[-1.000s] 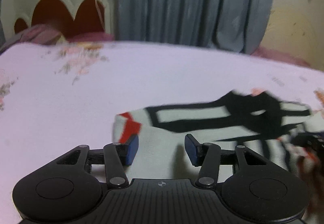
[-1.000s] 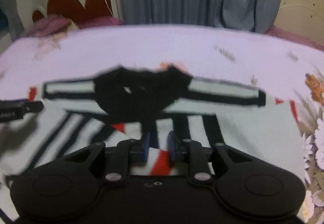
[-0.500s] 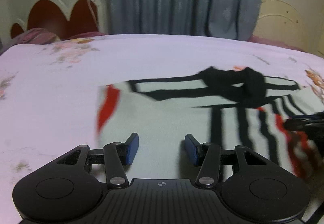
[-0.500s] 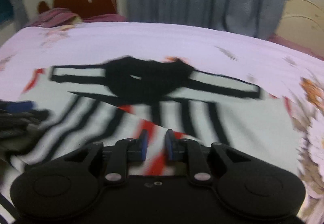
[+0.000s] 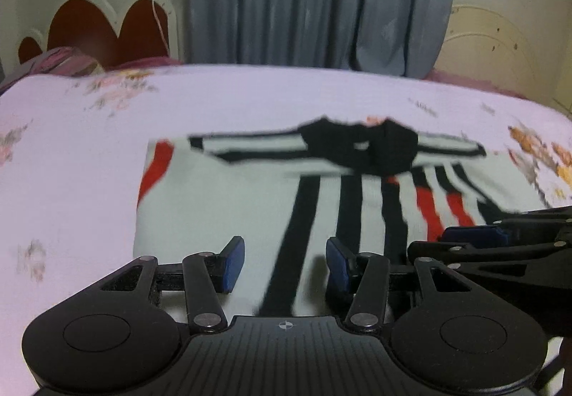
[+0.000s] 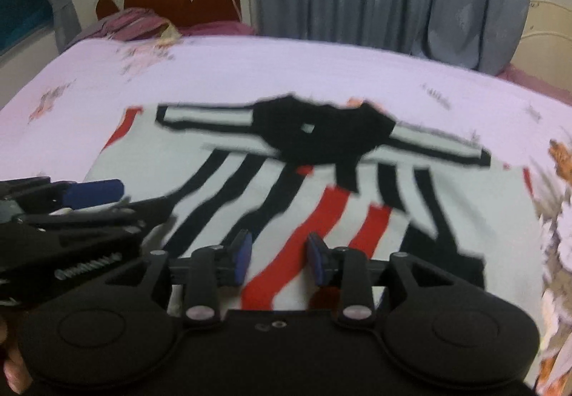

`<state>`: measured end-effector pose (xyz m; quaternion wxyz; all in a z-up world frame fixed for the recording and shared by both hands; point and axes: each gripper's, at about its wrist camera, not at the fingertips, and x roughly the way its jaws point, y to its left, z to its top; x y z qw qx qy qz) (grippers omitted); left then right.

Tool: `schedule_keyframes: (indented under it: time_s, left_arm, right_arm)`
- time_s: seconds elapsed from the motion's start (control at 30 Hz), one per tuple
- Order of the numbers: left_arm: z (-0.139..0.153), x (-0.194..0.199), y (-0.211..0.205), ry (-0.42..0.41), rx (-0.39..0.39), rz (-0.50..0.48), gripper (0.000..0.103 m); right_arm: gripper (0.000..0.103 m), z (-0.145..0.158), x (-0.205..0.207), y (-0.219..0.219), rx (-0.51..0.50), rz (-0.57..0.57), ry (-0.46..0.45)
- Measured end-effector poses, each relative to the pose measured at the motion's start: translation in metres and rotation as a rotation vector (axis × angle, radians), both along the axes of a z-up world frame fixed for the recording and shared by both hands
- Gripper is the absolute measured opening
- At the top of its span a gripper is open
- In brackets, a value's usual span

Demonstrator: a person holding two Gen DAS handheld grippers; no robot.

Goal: Fold small clothes

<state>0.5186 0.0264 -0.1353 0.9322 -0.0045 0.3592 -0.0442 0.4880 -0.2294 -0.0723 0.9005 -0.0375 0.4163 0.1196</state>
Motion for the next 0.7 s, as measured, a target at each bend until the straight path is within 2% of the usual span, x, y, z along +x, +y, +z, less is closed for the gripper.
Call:
schedule_keyframes:
  time_s: [0.1, 0.2, 0.27, 0.33, 0.4, 0.5, 0.6, 0.63, 0.67, 0.7]
  left_arm:
    - [-0.016, -0.011, 0.004, 0.025, 0.03, -0.012, 0.05]
    - [-0.017, -0.023, 0.024, 0.006, 0.017, 0.006, 0.05]
    - [-0.018, -0.033, 0.043, -0.006, 0.006, 0.001, 0.049]
    - [-0.019, -0.038, 0.052, -0.014, -0.003, -0.01, 0.043]
    - [-0.019, -0.039, 0.05, -0.021, 0.008, -0.006, 0.044]
    - [-0.017, -0.036, 0.044, -0.016, 0.005, 0.017, 0.044]
    - [-0.006, -0.042, 0.042, -0.057, 0.023, 0.02, 0.044]
    - [-0.012, -0.037, 0.044, -0.013, 0.02, 0.02, 0.044]
    - [-0.019, -0.034, 0.049, 0.016, -0.004, 0.009, 0.044]
    - [-0.019, -0.035, 0.052, 0.004, -0.014, 0.001, 0.044]
  right_arm:
    - [0.033, -0.011, -0.011, 0.005, -0.01, 0.034, 0.005]
    - [0.033, -0.012, -0.017, 0.0, -0.029, 0.045, -0.011]
    - [0.032, -0.007, -0.021, -0.024, -0.069, -0.038, -0.036]
    - [0.032, -0.007, -0.026, -0.063, -0.099, -0.17, -0.036]
    - [0.034, -0.009, -0.028, -0.098, -0.04, -0.244, -0.005]
    - [0.035, -0.008, -0.026, -0.103, -0.036, -0.225, 0.005]
    - [0.029, 0.006, -0.033, -0.1, -0.019, -0.233, -0.07]
    - [0.029, 0.005, -0.032, -0.1, -0.008, -0.234, -0.064]
    - [0.028, -0.004, -0.029, -0.099, -0.022, -0.231, -0.02]
    - [0.029, -0.012, -0.025, -0.099, -0.042, -0.22, 0.008]
